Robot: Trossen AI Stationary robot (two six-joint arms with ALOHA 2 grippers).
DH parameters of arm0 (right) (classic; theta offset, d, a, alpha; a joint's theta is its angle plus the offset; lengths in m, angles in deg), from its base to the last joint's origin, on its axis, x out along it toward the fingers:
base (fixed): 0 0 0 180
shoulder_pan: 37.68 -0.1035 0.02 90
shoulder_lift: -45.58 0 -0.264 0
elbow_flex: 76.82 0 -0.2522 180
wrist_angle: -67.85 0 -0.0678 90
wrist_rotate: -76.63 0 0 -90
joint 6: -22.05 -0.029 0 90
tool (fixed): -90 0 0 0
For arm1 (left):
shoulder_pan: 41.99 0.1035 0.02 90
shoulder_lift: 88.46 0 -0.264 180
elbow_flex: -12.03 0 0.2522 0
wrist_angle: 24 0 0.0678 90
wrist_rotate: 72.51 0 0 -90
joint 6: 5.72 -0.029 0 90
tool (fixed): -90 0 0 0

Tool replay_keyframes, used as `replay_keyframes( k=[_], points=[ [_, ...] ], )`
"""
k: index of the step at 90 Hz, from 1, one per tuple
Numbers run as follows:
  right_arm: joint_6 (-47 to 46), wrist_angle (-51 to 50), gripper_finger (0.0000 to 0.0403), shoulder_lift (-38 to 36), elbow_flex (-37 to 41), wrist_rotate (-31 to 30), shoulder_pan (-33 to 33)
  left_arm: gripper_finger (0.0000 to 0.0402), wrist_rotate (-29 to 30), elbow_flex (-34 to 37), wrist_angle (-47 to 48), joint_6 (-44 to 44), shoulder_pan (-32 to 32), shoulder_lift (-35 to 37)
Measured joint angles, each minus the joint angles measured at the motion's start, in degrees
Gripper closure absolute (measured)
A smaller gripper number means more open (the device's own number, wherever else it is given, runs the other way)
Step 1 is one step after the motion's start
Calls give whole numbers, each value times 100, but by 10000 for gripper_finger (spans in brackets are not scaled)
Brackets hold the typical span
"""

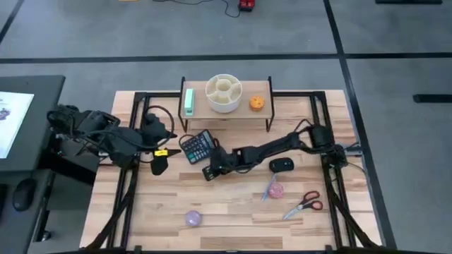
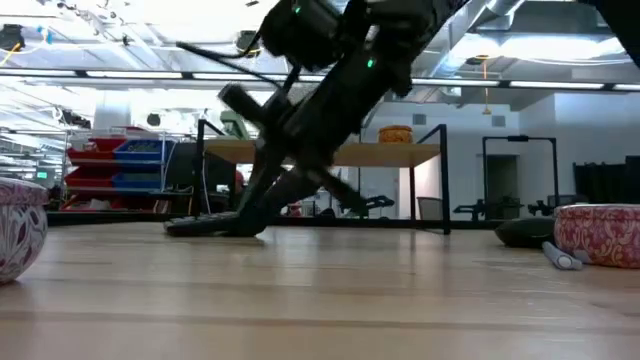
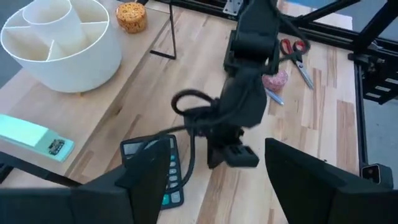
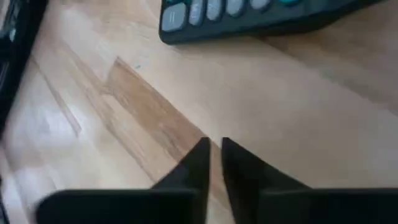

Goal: Stock shelves
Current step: Put the black calculator under the shelf

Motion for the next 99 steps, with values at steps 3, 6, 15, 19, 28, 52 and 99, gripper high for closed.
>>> replay_keyframes(
  k=[3, 6, 15, 19, 28, 52, 99],
  points=[
    [-81, 111, 396, 104, -30, -11, 4, 164, 0, 0, -3, 1, 0, 0],
    [-140, 203, 396, 195, -85, -20, 30, 164, -1, 0, 0, 0, 0, 0],
    [-167, 261, 400, 421, -318, -45, 133, 164, -1, 0, 15, -1, 0, 0],
    [-176, 259, 402, 521, -417, -20, 189, 164, 1, 0, 25, -1, 1, 0],
    [-180, 265, 402, 675, -641, -37, 323, 164, 3, 0, 41, -1, 2, 2],
    [-26, 142, 403, 701, -814, -348, 946, 164, 1, 0, 58, -10, 2, 0],
    [517, -1014, 403, 298, -820, -979, 1238, 164, 4, 0, 93, 18, 2, 1]
  ],
)
